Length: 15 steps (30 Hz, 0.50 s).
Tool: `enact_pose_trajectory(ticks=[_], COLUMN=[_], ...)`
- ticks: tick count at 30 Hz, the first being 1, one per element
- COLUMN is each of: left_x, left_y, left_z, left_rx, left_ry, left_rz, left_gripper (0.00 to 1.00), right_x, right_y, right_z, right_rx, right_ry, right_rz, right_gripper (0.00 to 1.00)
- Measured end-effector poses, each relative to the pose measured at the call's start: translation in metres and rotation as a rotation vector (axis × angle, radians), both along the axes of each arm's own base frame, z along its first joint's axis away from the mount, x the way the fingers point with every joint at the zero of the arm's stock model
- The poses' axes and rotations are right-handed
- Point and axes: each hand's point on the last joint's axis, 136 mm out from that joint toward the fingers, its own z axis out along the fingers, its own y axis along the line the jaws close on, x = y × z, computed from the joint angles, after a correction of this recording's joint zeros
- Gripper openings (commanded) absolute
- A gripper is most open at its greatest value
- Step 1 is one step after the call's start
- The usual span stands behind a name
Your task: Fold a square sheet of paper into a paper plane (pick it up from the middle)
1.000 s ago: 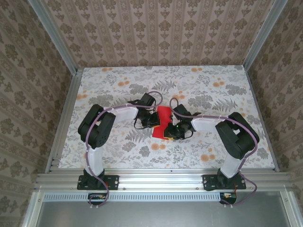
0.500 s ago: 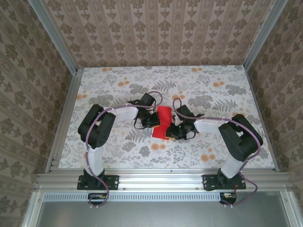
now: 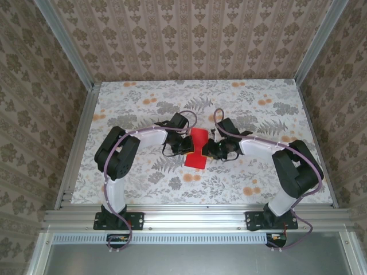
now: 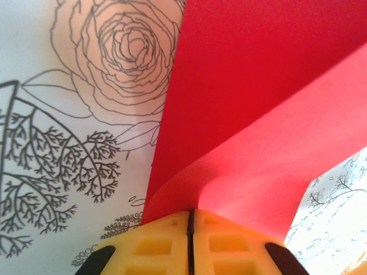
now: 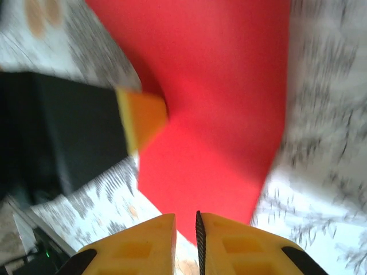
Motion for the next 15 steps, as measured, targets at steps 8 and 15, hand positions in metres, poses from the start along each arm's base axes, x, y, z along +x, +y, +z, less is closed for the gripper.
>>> enact_pose_trajectory(ticks=[8,15], left_x=[0.000,0.000], left_y=[0.000,0.000], left_z=[0.000,0.000], left_rx=[0.000,0.000], left_ry=[0.000,0.000], left_rz=[0.000,-0.001], left_gripper=[0.10,0.10], right_x=[0.051,0.058], right_y=[0.001,-0.005], right_z=[-0.006,-0.032], right_rx=[0.015,0.007], right_ry=[-0.033,0.024], right_rz=[-0.038,-0.047], right_gripper=[0.19,0.19])
